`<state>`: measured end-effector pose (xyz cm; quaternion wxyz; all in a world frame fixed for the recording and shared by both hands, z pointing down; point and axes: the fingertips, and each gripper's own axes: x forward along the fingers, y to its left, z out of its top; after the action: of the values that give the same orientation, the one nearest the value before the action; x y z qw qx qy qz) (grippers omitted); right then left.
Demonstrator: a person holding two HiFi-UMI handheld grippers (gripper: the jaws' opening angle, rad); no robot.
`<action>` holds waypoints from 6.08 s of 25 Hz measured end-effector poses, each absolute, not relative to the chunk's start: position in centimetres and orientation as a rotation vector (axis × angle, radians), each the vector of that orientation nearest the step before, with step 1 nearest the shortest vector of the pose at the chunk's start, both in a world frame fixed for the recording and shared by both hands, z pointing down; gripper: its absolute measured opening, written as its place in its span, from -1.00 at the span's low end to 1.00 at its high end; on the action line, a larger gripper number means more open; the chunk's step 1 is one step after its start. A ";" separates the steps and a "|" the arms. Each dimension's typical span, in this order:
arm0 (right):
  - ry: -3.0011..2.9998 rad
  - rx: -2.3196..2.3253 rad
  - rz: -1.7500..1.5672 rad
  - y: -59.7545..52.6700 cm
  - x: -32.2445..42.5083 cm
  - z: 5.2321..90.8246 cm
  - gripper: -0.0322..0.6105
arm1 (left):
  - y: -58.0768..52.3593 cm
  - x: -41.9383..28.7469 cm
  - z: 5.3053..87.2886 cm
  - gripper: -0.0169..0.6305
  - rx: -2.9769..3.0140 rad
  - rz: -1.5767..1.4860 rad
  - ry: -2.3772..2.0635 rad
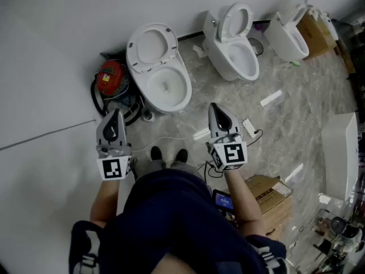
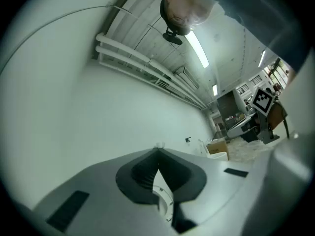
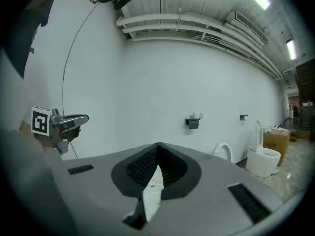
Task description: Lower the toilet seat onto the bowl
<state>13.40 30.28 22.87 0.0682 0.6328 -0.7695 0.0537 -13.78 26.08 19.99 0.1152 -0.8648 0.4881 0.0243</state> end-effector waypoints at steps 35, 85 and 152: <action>-2.320 1.840 0.084 28.9 12.9 24.1 -0.50 | 25.9 -14.5 21.0 -0.87 -2.538 0.031 1.459; -2.535 1.440 0.040 15.1 9.0 27.1 0.13 | 24.3 -17.4 22.4 -0.87 -2.415 -0.075 1.647; -2.494 1.843 2.042 -29.2 1.3 52.2 0.03 | 3.3 -29.0 32.8 -0.87 -2.467 -0.526 1.811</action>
<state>1.28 -29.17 52.20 -0.2821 0.4763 -0.6444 0.5276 -28.96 3.34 32.85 0.0183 -0.7942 0.5832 -0.1694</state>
